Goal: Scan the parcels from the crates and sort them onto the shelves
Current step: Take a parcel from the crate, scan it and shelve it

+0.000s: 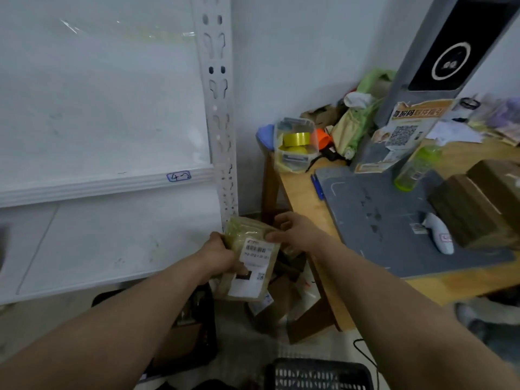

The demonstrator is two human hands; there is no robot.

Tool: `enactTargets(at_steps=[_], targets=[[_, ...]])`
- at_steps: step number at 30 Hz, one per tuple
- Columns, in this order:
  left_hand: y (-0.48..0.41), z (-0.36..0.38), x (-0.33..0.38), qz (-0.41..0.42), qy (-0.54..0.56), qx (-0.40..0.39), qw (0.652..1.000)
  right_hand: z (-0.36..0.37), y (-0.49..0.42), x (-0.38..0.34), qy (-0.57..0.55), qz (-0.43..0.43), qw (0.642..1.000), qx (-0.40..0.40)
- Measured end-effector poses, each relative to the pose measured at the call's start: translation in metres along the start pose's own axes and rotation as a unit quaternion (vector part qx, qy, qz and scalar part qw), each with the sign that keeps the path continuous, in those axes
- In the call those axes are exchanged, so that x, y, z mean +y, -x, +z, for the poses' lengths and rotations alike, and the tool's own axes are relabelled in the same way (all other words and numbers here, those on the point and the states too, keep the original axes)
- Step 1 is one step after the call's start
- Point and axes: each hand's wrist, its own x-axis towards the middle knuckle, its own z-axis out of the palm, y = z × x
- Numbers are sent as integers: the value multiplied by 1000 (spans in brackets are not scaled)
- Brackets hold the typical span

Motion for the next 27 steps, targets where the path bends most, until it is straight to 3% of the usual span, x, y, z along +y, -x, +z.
enactTargets(at_steps=[4,7,13,16,20,22,27], targets=[[-14,23,5,-25,30,26,999,-37,-1,37,-2,10,972,234],[-22,37,8,-46,62,32,996,-57,-1,68,-15,60,946,318],[-33,60,12,-74,129,34,988,-70,-9,129,-8,217,960,176],[-35,68,13,-84,143,34,986,-62,-11,146,22,227,967,112],[-38,73,13,-97,165,40,981,-58,-15,154,106,212,967,96],[-37,74,11,-104,175,52,978,-62,-13,152,63,201,975,71],[-34,76,8,-117,191,90,971,-71,11,127,-102,146,979,-96]])
